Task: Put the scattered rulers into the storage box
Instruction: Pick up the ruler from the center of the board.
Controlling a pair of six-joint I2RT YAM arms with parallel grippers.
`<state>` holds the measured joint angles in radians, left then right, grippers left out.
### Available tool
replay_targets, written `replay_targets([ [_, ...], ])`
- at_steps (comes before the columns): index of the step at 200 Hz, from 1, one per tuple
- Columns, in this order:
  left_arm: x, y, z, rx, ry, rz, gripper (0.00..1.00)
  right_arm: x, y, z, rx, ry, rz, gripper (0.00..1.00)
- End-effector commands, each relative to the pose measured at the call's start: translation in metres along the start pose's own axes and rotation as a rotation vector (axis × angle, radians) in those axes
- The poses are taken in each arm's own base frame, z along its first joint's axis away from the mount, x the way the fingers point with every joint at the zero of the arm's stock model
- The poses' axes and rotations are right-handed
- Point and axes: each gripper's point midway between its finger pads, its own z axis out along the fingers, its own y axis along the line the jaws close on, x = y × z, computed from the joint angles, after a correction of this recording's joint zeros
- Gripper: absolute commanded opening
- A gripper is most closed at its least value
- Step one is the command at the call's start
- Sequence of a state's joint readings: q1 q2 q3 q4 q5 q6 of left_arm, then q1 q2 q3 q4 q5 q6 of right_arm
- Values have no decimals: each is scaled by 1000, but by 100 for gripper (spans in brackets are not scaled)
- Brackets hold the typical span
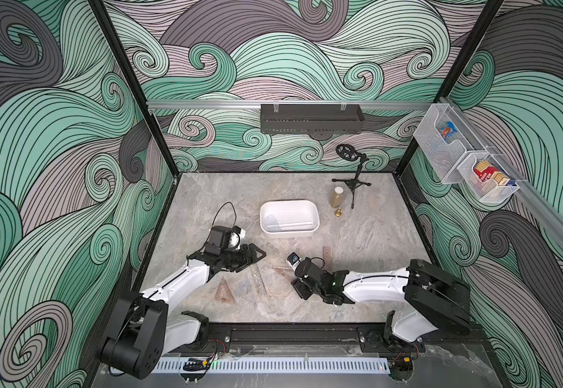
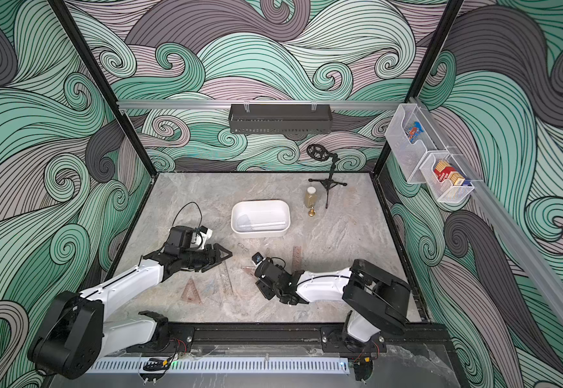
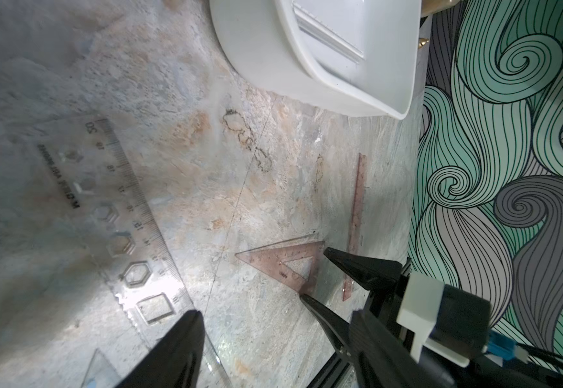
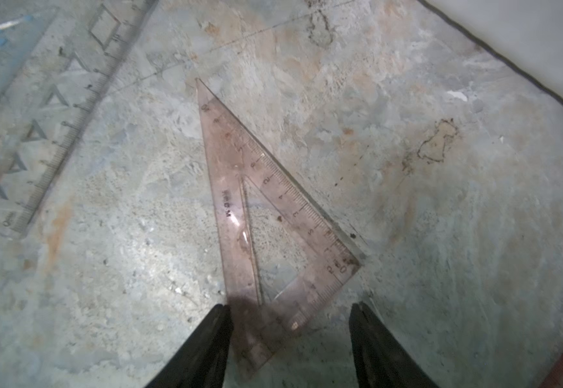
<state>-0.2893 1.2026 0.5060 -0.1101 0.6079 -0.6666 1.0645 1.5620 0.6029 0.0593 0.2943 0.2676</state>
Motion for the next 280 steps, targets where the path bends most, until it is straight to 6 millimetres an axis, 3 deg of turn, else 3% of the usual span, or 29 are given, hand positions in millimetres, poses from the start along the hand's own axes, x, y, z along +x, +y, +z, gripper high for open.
replay_targets([
  [1, -8, -12, -3, 39, -18, 14, 72, -6, 8, 3, -66, -1, -21, 61],
  [37, -15, -19, 2, 24, -32, 52, 69, -49, 1, -23, -179, -166, 121, 60],
  [67, -20, -30, 19, 12, -17, 77, 65, -65, -6, -33, -267, -256, 221, 45],
  [99, -18, -33, 39, -10, 16, 91, 65, -56, -10, -26, -299, -245, 248, 26],
  [176, -5, -21, 59, -38, 82, 80, 65, -24, -2, -16, -368, -212, 286, 5],
  [280, 2, -13, 65, -43, 100, 63, 65, -2, 1, -4, -396, -168, 331, 4],
])
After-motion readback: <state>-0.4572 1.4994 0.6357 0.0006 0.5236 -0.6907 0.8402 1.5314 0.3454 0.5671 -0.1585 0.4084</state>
